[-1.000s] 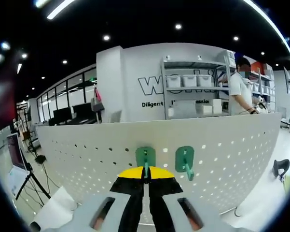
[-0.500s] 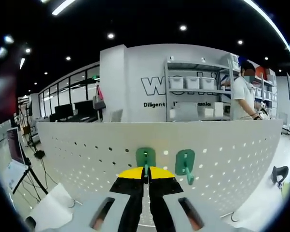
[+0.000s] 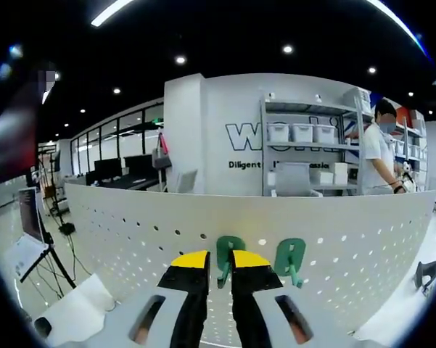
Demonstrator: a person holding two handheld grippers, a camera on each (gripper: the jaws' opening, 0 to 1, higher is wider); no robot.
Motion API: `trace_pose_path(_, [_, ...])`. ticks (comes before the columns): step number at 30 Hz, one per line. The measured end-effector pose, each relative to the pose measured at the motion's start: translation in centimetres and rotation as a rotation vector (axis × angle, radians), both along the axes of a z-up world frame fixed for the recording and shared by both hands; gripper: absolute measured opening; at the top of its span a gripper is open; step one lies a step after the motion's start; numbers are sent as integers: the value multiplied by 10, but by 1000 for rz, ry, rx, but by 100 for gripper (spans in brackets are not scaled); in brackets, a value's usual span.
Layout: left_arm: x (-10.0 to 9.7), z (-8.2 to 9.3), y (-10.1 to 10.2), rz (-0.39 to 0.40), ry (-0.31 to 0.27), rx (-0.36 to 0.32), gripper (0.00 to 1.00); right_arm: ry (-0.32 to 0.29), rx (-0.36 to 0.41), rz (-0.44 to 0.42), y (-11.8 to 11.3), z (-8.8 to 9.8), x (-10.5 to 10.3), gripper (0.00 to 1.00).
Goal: Insert the hook assembly into the mounting plate slot until the hook locks in place.
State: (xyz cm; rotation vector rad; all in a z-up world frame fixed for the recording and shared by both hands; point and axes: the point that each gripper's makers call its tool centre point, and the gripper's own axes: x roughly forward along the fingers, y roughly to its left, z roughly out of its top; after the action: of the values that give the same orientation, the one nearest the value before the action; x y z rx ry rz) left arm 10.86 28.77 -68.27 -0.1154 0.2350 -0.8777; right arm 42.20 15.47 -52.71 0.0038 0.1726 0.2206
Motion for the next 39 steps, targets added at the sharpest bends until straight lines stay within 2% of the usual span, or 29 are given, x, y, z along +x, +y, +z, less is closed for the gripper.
trace_pose_path(10, [-1,1,-3,-2,-6,4,74,-14,-3,15,1,-2,-6,13])
trace_pose_path(19, [-3,4,-5,7,-6,-5,74,-25,13,34,-2,-4,-21,15])
trace_pose_path(24, [-4,8,-5,8,-19,12,74,-41,26,36,-6,-2,-32,15])
trace_pose_path(32, [-9,9,-7,11,-18,42,73,-43,48,46,-13,-10,-48,15])
trace_pose_path(39, [-10,13,-9,19,-23,67,72,-32,60,89,-12,-23,-65,15])
